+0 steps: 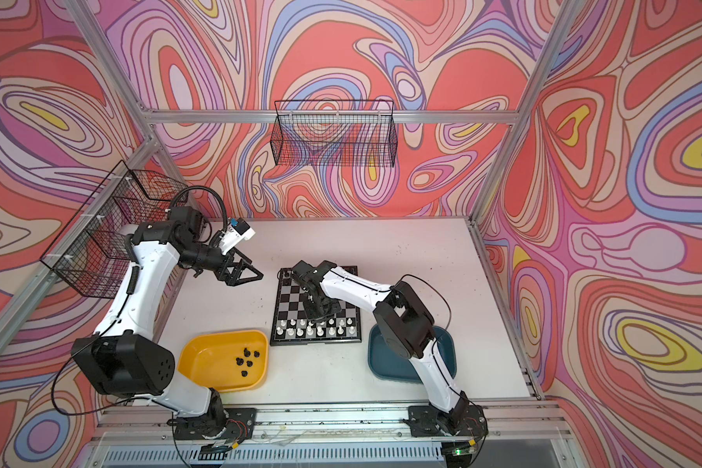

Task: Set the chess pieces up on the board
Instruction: 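Lower the white pawn onto its near-row square and open the right gripper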

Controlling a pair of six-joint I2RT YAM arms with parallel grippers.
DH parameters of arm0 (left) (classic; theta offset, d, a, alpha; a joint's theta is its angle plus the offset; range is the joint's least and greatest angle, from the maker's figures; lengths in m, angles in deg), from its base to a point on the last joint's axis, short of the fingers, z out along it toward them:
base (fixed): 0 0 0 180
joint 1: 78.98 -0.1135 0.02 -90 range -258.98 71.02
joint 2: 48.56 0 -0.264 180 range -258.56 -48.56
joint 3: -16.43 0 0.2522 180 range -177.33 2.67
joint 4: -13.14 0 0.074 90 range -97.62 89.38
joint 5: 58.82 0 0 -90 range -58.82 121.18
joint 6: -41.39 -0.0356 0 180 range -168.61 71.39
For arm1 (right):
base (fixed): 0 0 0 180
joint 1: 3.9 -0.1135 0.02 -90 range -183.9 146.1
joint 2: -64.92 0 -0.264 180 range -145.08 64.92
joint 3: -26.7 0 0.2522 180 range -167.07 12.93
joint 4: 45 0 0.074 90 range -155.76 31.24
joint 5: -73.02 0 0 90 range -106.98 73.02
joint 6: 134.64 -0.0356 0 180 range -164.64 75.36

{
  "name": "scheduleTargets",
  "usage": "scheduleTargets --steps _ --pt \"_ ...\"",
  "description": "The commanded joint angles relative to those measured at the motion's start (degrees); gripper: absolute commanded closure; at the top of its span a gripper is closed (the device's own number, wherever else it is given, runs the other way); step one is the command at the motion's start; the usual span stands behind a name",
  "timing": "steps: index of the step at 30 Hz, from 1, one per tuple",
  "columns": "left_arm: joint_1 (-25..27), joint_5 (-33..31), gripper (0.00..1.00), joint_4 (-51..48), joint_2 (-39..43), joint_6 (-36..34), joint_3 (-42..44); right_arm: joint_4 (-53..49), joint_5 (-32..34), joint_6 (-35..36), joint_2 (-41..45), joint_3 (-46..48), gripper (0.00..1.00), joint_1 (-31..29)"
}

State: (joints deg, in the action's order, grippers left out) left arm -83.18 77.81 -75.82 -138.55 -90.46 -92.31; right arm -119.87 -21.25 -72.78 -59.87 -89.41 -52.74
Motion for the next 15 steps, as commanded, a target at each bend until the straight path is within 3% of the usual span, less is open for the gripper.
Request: scheduleTargets --steps 1,15 --pt "-0.5 0.6 0.10 -2.1 -0.4 -1.7 -1.7 0.0 0.4 -0.2 -0.8 -0.7 0.89 -0.5" --pt "-0.5 1.8 0.10 -2.0 -0.9 -1.5 -2.0 0.3 0.1 0.2 -1.4 -1.1 0.88 -0.5"
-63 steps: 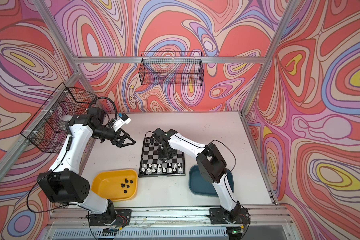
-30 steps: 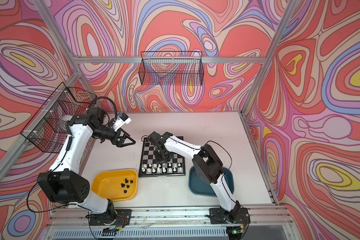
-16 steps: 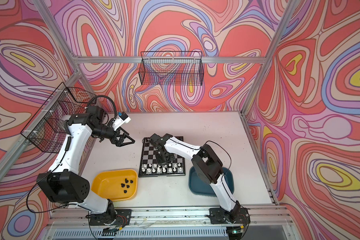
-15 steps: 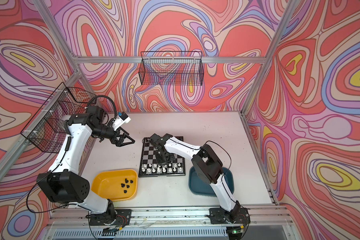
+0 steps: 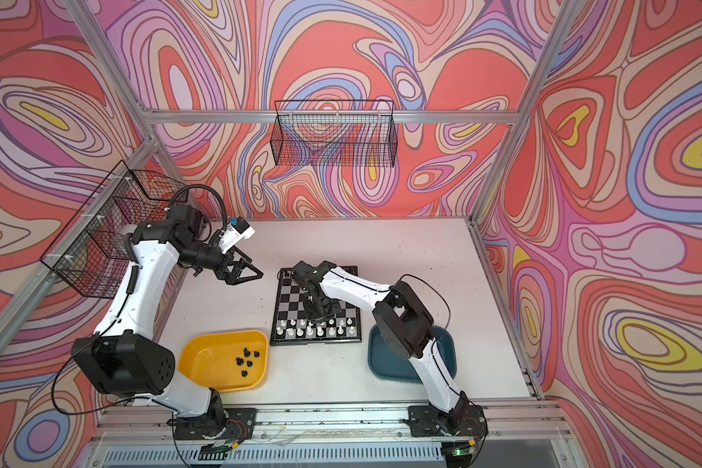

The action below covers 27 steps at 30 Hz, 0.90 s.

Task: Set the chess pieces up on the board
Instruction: 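Lower the white pawn onto its near-row square and open the right gripper, then raise the right gripper to the teal tray while the left gripper nears the yellow tray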

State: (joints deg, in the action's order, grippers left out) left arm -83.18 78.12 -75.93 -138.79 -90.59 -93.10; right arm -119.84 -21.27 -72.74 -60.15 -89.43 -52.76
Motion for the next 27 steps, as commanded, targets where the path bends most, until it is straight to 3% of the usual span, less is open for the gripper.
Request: scheduleTargets --steps 1,27 --pt "-0.4 1.5 0.09 -1.9 -0.6 -1.3 -1.3 0.3 0.2 0.1 -1.2 -1.1 0.87 -0.5" --pt "-0.4 1.5 0.09 -1.8 -0.2 -0.9 -1.5 -1.8 2.5 1.2 -1.1 -4.3 0.77 -0.5"
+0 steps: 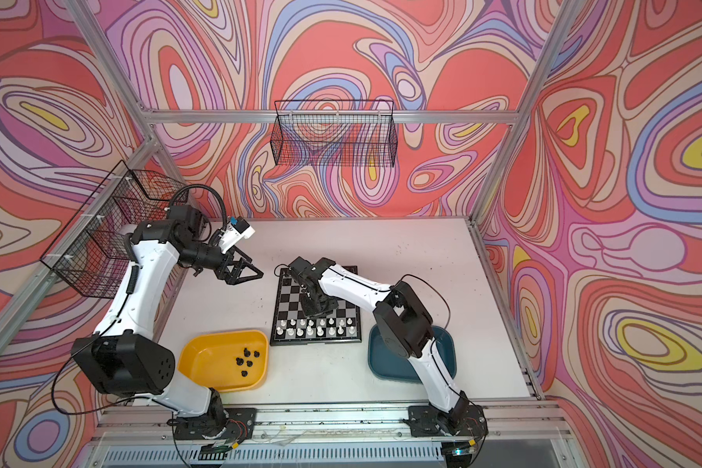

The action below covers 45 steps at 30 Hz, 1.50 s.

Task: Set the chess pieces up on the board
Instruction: 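Raise the right gripper to the teal tray while the left gripper nears the yellow tray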

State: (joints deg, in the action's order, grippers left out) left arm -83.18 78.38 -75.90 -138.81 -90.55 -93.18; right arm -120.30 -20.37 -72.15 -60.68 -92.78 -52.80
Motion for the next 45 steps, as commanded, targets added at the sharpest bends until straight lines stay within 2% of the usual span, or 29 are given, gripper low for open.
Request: scheduleTargets --steps 1,18,27,32,37,41,45 --pt "-0.5 1.2 0.09 -1.8 -0.2 -0.8 -1.4 -1.5 1.8 0.6 -0.3 -1.0 0.77 -0.4" --pt "-0.5 -0.1 0.09 -2.1 1.7 -0.6 -1.7 -3.3 3.4 1.4 3.4 -6.2 0.76 -0.4" --pt "-0.4 -2.1 0.08 -3.4 2.8 -1.9 -2.3 -1.0 8.1 -1.3 12.3 -2.4 0.76 -0.2" --pt "1.6 -2.1 0.08 -5.6 0.2 -0.6 -5.8 5.5 13.1 -3.4 21.1 4.6 0.76 0.1" --pt "8.3 -6.6 0.08 -5.5 -1.4 3.2 -8.1 10.0 17.1 -4.9 32.9 16.1 0.77 0.6" --pt "12.4 -11.3 0.08 -4.6 -1.2 3.4 -6.9 11.1 19.1 -4.7 40.4 23.6 0.78 1.5" --pt "12.9 -13.4 0.08 -3.5 -0.2 4.8 -3.8 13.2 20.0 -5.3 46.9 30.8 0.78 2.0"
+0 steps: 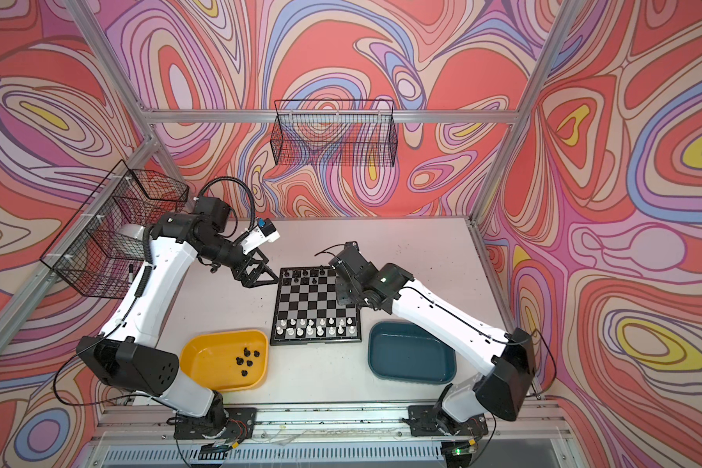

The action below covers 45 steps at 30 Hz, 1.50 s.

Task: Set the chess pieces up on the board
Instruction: 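Raise the right gripper to the teal tray while the left gripper nears the yellow tray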

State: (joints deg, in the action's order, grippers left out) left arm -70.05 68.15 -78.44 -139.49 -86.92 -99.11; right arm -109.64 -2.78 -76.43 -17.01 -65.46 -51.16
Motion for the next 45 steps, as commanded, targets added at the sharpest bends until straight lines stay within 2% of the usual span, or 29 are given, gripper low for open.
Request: scheduleTargets --steps 1,9,17,24,30,34,39,45 --pt "-0.2 -3.6 0.08 -0.2 1.1 1.6 3.4 3.4 2.5 -1.2 4.7 5.3 0.78 0.4" --pt "-0.2 -7.1 0.08 5.7 6.1 3.5 13.5 8.2 2.5 -1.6 10.6 13.0 0.78 0.5" --pt "-0.2 -8.7 0.09 7.1 8.1 5.4 17.1 6.5 4.2 -0.7 12.9 13.3 0.77 0.4" --pt "-0.2 -12.8 0.09 7.7 13.3 4.6 24.4 2.5 7.9 0.6 12.3 11.8 0.77 0.4" --pt "-2.0 -18.6 0.07 8.0 18.7 1.2 31.1 -3.1 9.3 -5.8 12.3 11.0 0.77 0.4" --pt "-4.2 -20.1 0.08 8.5 17.9 1.6 31.6 -3.6 12.6 -9.4 15.0 12.7 0.77 0.6" --pt "-5.5 -23.5 0.09 9.2 17.7 6.4 30.7 -7.0 14.1 -9.4 12.5 8.1 0.76 0.7" --pt "-5.6 -23.5 0.08 10.2 18.5 10.8 30.8 -1.1 12.9 -7.4 12.5 9.4 0.76 0.9"
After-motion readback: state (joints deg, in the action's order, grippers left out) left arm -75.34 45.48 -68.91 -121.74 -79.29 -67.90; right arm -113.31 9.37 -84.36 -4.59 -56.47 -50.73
